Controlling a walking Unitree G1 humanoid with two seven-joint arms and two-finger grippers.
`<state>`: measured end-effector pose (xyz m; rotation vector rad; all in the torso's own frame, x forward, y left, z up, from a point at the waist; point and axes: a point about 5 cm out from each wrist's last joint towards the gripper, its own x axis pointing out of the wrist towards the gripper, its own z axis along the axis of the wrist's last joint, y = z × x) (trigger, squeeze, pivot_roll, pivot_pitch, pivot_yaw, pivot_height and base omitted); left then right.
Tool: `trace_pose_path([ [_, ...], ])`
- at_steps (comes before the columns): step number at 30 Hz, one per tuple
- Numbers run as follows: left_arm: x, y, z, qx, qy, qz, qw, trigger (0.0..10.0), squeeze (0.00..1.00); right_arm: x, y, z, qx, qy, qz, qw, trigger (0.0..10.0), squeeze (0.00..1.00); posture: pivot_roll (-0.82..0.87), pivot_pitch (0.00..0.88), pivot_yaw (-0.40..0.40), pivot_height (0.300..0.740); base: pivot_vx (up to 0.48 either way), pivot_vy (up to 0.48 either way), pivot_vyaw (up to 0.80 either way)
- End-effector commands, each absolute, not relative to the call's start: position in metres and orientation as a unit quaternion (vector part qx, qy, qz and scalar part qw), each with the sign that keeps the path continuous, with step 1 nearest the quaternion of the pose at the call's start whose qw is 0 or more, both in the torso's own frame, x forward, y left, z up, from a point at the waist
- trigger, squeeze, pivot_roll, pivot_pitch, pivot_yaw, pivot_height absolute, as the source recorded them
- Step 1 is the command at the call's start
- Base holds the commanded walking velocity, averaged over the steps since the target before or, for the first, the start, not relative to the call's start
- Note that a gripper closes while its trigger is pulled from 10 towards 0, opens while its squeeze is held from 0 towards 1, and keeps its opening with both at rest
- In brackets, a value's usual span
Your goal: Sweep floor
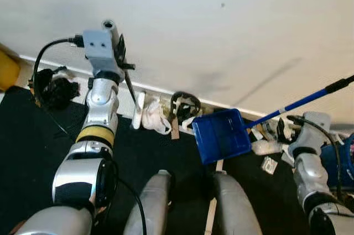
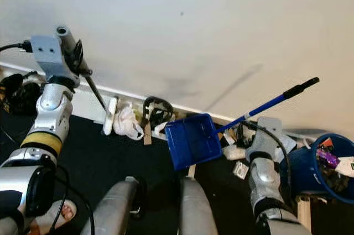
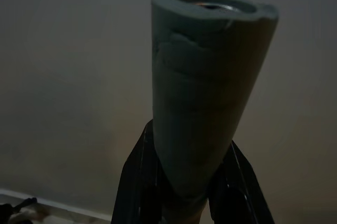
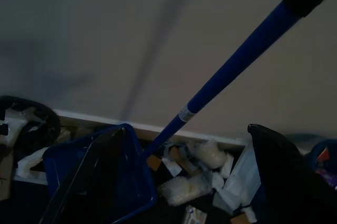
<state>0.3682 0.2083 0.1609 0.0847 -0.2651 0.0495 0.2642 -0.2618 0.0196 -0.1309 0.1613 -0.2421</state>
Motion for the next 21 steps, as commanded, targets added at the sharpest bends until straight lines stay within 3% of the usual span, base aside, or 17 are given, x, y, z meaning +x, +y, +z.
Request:
trace_pose_path([
  [1,0.364,0.203,0.155,0.024,-0.134,0.028,0.99,10.0,0.0,0.254,-0.269,0.015,-0.081,0.086,-0.127,0.985,10.0,1.0,0.09,0.16,-0.078,0.74,0.0,0.0,0.0],
  [5,0.359,0.202,0.152,0.019,-0.137,0.034,0.99,10.0,0.0,0.252,-0.281,0.02,-0.089,0.076,-0.163,0.98,10.0,1.0,0.1,0.15,-0.087,0.74,0.0,0.0,0.0],
  [6,0.356,0.202,0.148,0.011,-0.133,0.04,0.99,10.0,0.0,0.252,-0.285,0.022,-0.084,0.072,-0.175,0.978,10.0,0.21,0.1,0.143,-0.085,0.74,0.0,0.0,0.0],
  [8,0.354,0.203,0.146,0.005,-0.13,0.044,0.991,10.0,0.0,0.253,-0.287,0.023,-0.081,0.07,-0.182,0.978,10.0,0.21,0.1,0.14,-0.084,0.74,0.0,0.0,0.0],
  [9,0.349,0.203,0.129,-0.014,-0.086,0.042,0.995,10.0,0.0,0.255,-0.282,0.019,-0.05,0.085,-0.154,0.983,10.0,0.0,0.1,0.123,-0.077,0.74,0.0,0.0,0.0],
  [18,0.322,0.206,0.084,-0.013,0.004,0.051,0.999,10.0,0.0,0.256,-0.259,0.0,0.027,0.146,-0.107,0.983,10.0,0.0,0.1,0.098,-0.085,0.74,0.0,0.0,0.0],
  [21,0.32,0.206,0.08,0.027,0.024,0.036,0.999,10.0,0.0,0.255,-0.256,-0.003,0.032,0.152,-0.108,0.982,10.0,0.0,0.11,0.091,-0.099,0.74,0.0,0.0,0.0],
])
